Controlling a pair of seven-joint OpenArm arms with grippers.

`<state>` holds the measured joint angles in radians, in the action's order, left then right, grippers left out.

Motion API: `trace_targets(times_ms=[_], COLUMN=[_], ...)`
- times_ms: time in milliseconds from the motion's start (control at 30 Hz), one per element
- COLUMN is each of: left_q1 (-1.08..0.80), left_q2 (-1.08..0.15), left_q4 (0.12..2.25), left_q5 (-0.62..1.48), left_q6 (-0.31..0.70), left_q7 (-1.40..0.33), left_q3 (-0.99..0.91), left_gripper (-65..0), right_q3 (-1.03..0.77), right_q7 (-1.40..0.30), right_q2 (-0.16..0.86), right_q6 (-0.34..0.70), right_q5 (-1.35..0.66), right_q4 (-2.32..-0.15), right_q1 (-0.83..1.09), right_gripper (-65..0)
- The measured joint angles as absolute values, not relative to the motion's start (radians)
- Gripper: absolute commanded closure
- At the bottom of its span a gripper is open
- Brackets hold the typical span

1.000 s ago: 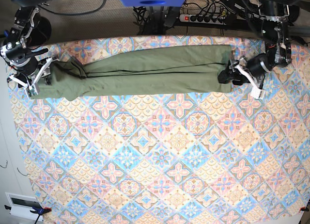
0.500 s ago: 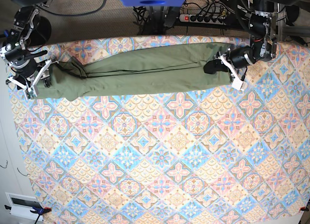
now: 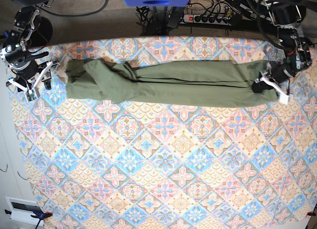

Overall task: Layout the t-shirt on the table in an organized manner, then fold the t-shirt properly
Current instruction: 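Grasp the strip end near the left gripper and lift it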

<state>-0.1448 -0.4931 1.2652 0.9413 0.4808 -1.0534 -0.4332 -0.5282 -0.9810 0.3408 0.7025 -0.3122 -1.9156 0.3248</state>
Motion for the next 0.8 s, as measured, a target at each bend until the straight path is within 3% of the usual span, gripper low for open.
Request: trace_targets(times_ms=[367,600,800], left_q1=[-0.099,-0.088,-0.095], left_q2=[-0.555,-0.377,-0.238], left_q4=[1.304,1.519,1.557], left_q5=[0.938,0.952,0.939], left_q6=[0.474,0.485,0.483], left_q7=[-1.079,-1.212,-1.24], left_q3=[-0.484,-0.487,-0.486], left_gripper=[0.0,0.0,0.0], right_q3=[-0.467,-0.466,-0.466], right_q7=[-0.98,-0.98,-0.98], right_q2=[0.341,0.341,0.341], right_q6=[0.703,0.702,0.702], right_q5=[-0.315,-0.314,-0.314], right_q4=[-1.916,-1.916,-1.916], right_q1=[0.327,0.327,0.327], right_gripper=[-27.5,-27.5,-27.5])
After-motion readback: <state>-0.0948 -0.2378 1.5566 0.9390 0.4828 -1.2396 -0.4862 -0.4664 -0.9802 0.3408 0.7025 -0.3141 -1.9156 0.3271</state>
